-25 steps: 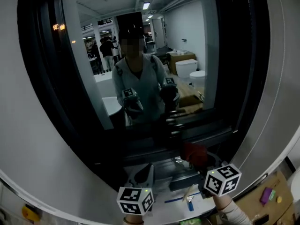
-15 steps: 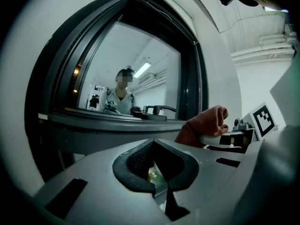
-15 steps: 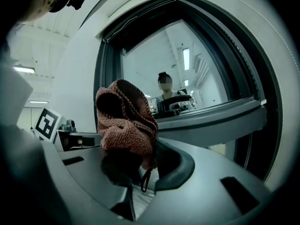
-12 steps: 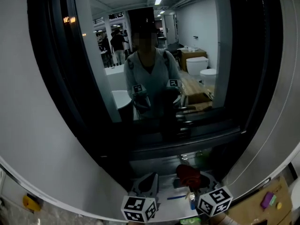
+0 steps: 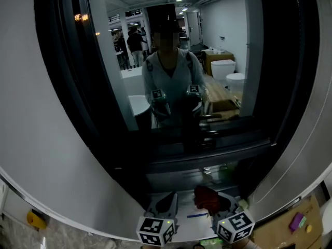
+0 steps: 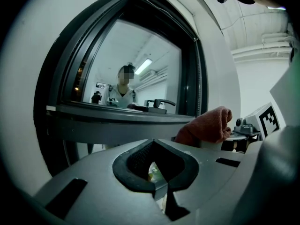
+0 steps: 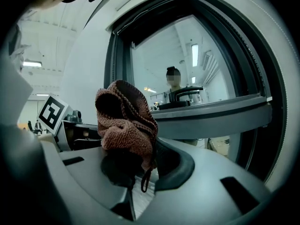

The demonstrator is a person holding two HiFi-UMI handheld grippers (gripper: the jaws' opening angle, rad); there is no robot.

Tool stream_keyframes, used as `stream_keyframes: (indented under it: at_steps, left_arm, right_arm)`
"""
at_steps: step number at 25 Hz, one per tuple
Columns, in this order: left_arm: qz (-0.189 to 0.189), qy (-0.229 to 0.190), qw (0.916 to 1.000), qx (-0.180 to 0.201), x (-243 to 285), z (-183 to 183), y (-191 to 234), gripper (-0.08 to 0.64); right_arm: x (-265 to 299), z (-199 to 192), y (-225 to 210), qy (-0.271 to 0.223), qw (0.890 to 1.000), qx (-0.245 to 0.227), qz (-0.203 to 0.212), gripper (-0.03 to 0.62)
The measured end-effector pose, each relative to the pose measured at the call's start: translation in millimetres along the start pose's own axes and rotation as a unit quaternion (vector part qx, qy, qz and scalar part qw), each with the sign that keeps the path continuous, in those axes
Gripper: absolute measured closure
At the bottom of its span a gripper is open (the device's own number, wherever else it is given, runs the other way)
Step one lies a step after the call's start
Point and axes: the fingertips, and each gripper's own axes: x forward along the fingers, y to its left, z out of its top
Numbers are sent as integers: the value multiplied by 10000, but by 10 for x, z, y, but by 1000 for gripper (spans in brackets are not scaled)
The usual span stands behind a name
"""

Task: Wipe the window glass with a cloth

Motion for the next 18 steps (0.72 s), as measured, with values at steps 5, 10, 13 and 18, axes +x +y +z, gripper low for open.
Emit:
stream_keyframes:
  at_steps: [5, 10, 13, 18]
  left_arm:
    - [-18, -6, 10000, 3, -24, 1, 4, 556]
    - [-38, 7, 10000, -29, -35, -15, 8, 557]
    - [-53, 21, 10000, -64, -43, -27, 17, 557]
    - [-65, 5, 10000, -18, -47, -14, 43, 555]
  right_arm:
    - [-12, 37, 28, -31, 10000, -32, 10, 549]
    - [-18, 34, 72, -35, 10000, -36, 44, 549]
    - [-10, 35, 91, -13, 10000, -79, 59, 548]
    - [9, 63, 105, -43, 9999, -95, 53, 548]
